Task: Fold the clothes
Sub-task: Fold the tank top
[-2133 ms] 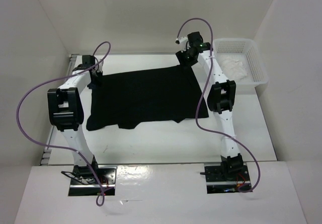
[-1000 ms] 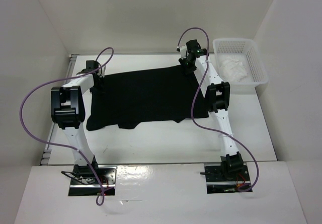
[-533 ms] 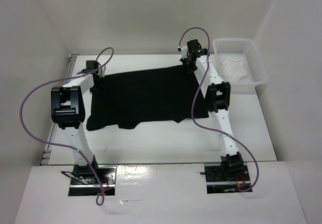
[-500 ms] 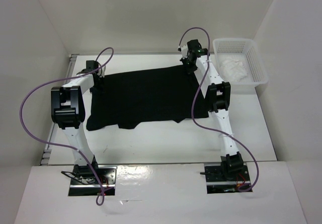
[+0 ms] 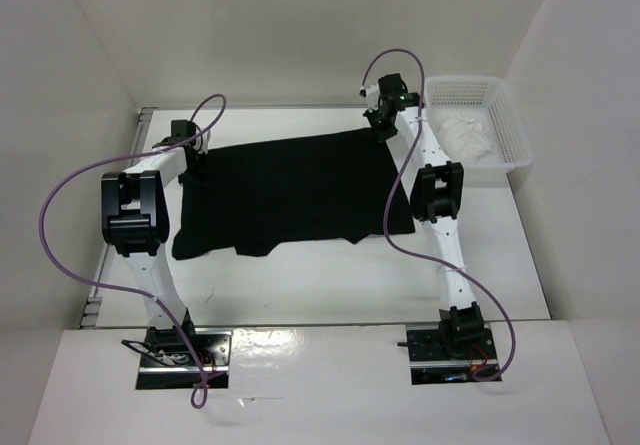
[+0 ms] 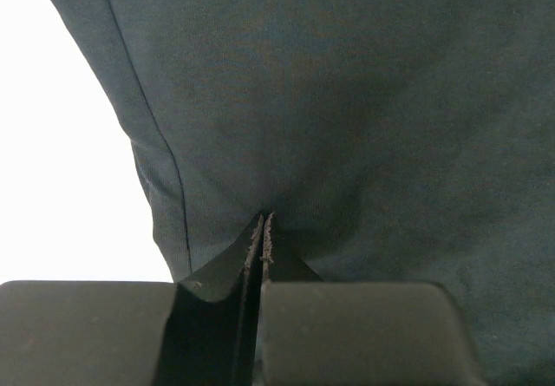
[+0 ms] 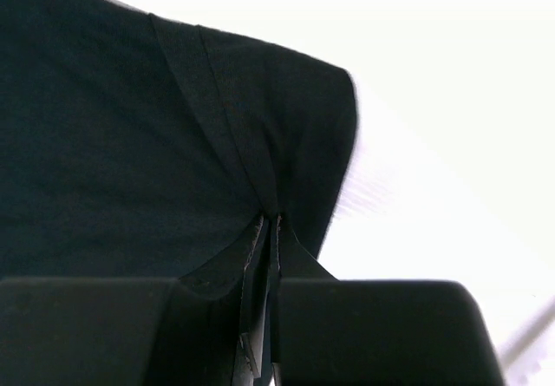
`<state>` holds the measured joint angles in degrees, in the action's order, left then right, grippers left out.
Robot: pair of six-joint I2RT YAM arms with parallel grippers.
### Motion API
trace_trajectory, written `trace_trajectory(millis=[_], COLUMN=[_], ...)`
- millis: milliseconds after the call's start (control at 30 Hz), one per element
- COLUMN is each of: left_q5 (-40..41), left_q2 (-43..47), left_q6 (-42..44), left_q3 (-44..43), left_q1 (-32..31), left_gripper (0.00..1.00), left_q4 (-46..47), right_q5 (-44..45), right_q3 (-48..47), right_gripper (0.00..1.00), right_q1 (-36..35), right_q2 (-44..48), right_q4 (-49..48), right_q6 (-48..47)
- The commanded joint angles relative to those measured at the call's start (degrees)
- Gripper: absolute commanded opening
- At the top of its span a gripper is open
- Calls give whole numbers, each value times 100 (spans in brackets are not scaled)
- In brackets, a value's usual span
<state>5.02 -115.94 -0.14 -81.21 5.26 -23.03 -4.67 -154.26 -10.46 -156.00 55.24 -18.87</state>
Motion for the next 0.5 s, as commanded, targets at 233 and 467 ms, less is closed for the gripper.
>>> trace_trajectory(millis=[233, 467], left_q5=[26, 78], left_q2=[-51, 1], left_q6=[137, 137], left_q3=[176, 176], left_q1=[10, 10], left_gripper=[0, 0], left_q4=[-369, -422], right_q5=[229, 168], right_q3=[-342, -228], right_gripper=[7, 31], right_q1=[553, 694], right_q2=[852, 747], right_q4=[-181, 39], right_q6=[120, 121])
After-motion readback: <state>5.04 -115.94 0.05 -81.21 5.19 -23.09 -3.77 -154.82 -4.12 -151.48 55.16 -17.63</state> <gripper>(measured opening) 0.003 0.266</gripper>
